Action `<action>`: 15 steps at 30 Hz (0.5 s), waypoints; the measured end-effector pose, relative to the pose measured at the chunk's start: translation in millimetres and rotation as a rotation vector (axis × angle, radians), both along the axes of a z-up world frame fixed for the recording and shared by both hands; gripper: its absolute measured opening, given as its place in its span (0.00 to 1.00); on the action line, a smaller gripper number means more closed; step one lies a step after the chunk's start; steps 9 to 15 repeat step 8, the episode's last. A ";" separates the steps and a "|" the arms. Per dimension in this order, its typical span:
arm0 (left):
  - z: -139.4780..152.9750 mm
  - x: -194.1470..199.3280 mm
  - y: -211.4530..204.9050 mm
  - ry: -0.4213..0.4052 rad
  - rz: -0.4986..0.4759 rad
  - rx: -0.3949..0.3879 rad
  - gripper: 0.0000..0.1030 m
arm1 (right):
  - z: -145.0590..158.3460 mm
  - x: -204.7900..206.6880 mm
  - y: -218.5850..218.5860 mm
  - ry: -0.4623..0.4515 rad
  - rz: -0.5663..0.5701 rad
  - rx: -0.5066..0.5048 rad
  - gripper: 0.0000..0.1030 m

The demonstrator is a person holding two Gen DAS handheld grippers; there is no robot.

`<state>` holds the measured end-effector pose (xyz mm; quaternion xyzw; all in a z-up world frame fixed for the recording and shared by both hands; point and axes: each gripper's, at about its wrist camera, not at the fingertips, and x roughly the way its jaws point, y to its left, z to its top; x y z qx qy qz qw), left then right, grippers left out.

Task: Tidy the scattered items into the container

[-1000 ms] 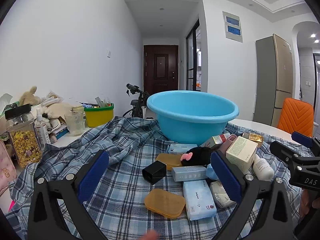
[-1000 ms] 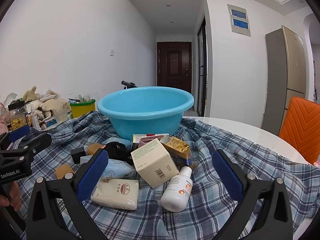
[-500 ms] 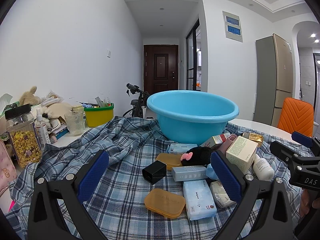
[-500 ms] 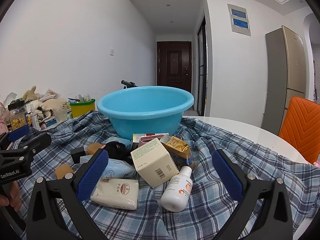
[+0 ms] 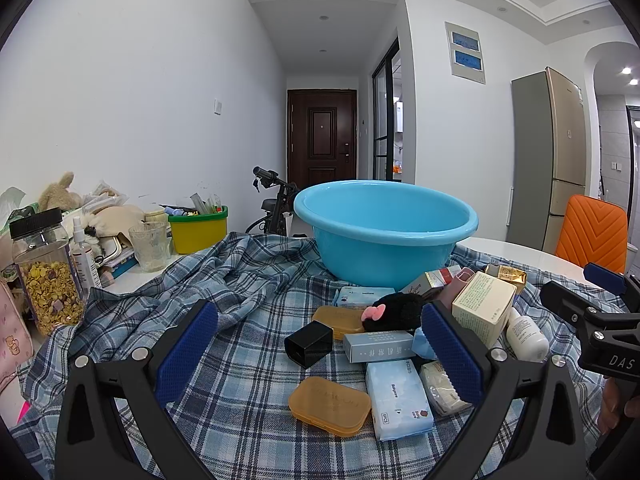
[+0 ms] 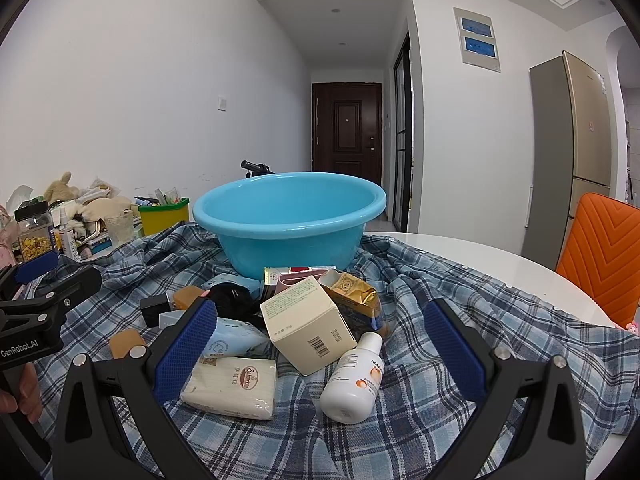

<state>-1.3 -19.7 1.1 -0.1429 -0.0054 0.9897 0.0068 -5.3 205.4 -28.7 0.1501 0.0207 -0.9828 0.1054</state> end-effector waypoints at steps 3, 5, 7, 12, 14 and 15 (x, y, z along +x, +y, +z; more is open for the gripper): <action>0.0 0.0 0.0 0.000 0.000 0.000 1.00 | 0.0 0.0 0.2 0.000 -0.001 0.000 1.00; 0.0 -0.2 -0.1 0.000 0.000 0.000 1.00 | -0.2 0.0 0.1 0.001 -0.005 -0.001 1.00; 0.0 0.0 0.0 0.000 0.000 0.000 1.00 | -0.5 0.0 0.1 0.001 -0.007 -0.001 1.00; 0.1 0.2 0.1 0.000 0.001 0.000 1.00 | -0.5 0.0 0.0 0.001 -0.007 -0.001 1.00; 0.1 0.2 0.1 0.000 0.001 0.000 1.00 | -0.5 0.0 0.0 0.001 -0.007 -0.001 1.00; 0.1 0.2 0.1 0.000 0.001 0.000 1.00 | -0.5 0.0 0.0 0.001 -0.007 -0.001 1.00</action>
